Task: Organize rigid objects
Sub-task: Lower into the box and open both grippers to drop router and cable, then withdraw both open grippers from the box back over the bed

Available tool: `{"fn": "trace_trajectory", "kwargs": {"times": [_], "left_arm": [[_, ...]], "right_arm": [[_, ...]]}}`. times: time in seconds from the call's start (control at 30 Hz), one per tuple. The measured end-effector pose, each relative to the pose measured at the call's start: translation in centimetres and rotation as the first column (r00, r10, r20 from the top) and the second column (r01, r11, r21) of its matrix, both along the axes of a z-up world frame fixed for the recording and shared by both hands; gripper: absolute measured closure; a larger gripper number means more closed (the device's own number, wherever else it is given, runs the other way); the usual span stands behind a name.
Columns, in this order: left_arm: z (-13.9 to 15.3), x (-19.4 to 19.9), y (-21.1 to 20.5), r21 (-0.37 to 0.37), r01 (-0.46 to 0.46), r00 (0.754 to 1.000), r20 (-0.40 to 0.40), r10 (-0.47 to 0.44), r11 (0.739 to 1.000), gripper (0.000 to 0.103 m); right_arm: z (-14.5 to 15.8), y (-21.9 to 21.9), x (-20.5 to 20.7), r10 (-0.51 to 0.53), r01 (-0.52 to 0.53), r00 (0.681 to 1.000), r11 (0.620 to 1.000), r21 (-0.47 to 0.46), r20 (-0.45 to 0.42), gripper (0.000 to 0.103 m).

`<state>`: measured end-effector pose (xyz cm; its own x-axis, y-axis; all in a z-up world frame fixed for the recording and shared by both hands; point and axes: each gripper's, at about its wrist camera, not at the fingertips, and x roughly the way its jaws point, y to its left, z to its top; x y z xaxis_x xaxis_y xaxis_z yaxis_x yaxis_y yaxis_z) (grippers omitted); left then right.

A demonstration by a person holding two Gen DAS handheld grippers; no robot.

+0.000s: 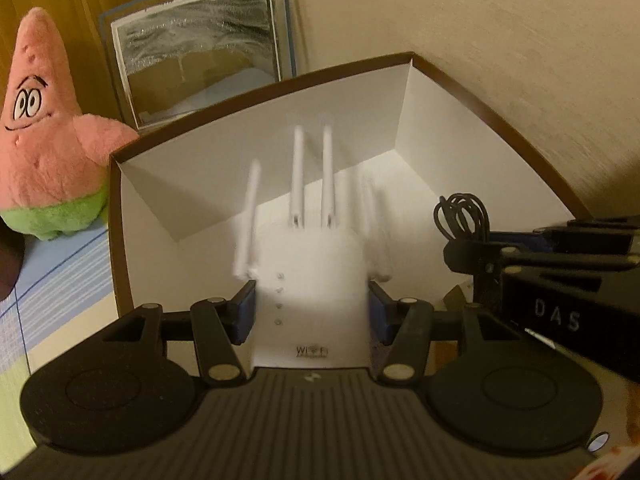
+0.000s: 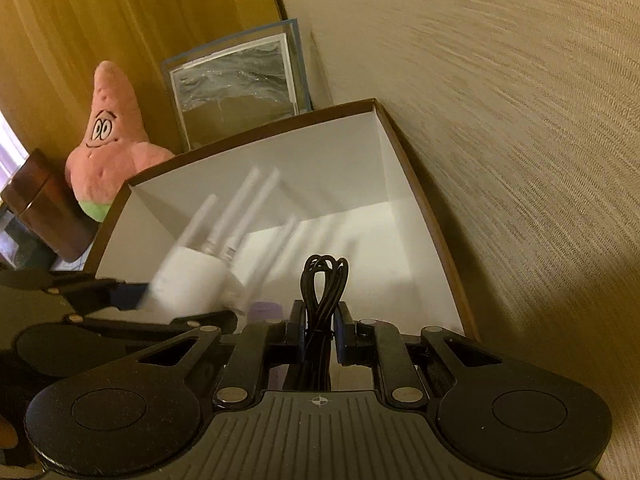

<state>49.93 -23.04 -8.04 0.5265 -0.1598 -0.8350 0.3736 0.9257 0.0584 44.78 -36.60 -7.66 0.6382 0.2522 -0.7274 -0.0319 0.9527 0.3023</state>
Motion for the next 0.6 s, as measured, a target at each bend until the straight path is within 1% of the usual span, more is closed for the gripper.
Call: {"fn": "trace_trajectory", "kwargs": {"times": [0.17, 0.27, 0.3, 0.33, 0.37, 0.43, 0.53, 0.6], "left_arm": [[0.5, -0.2, 0.2, 0.004, 0.007, 1.000, 0.020, -0.007, 1.000, 0.049], [1.0, -0.4, 0.8, -0.004, 0.003, 1.000, 0.024, -0.003, 1.000, 0.049], [1.2, -0.5, 1.0, -0.007, 0.001, 1.000, 0.023, -0.001, 1.000, 0.048], [1.4, -0.6, 1.2, -0.013, -0.002, 1.000, 0.023, 0.002, 1.000, 0.048], [1.6, -0.8, 1.5, -0.020, -0.005, 1.000, 0.027, 0.006, 1.000, 0.048], [2.0, -1.2, 2.0, -0.027, -0.013, 0.999, 0.035, 0.014, 1.000, 0.048], [2.5, -1.7, 2.8, -0.049, -0.013, 0.999, 0.033, 0.015, 0.999, 0.047], [2.9, -2.2, 3.2, -0.055, -0.011, 0.999, 0.039, 0.013, 0.998, 0.047]], "right_arm": [[0.2, 0.3, 0.2, -0.015, 0.015, 1.000, 1.000, -0.020, 0.010, 0.093], [0.4, 0.4, 0.2, -0.022, 0.022, 1.000, 1.000, -0.007, 0.010, 0.091], [0.5, 0.5, 0.2, -0.015, 0.015, 1.000, 1.000, -0.003, 0.015, 0.085], [0.6, 0.7, 0.0, -0.009, 0.009, 1.000, 1.000, -0.008, 0.021, 0.077], [0.8, 0.8, -0.1, -0.009, 0.009, 1.000, 1.000, -0.017, 0.027, 0.072], [1.1, 0.9, -0.6, -0.012, 0.014, 0.999, 1.000, -0.026, 0.046, 0.059], [1.6, 0.7, -1.4, -0.017, 0.017, 0.998, 1.000, -0.006, 0.063, 0.054], [1.9, 0.6, -2.0, -0.019, 0.019, 0.997, 1.000, 0.003, 0.069, 0.053]]}}
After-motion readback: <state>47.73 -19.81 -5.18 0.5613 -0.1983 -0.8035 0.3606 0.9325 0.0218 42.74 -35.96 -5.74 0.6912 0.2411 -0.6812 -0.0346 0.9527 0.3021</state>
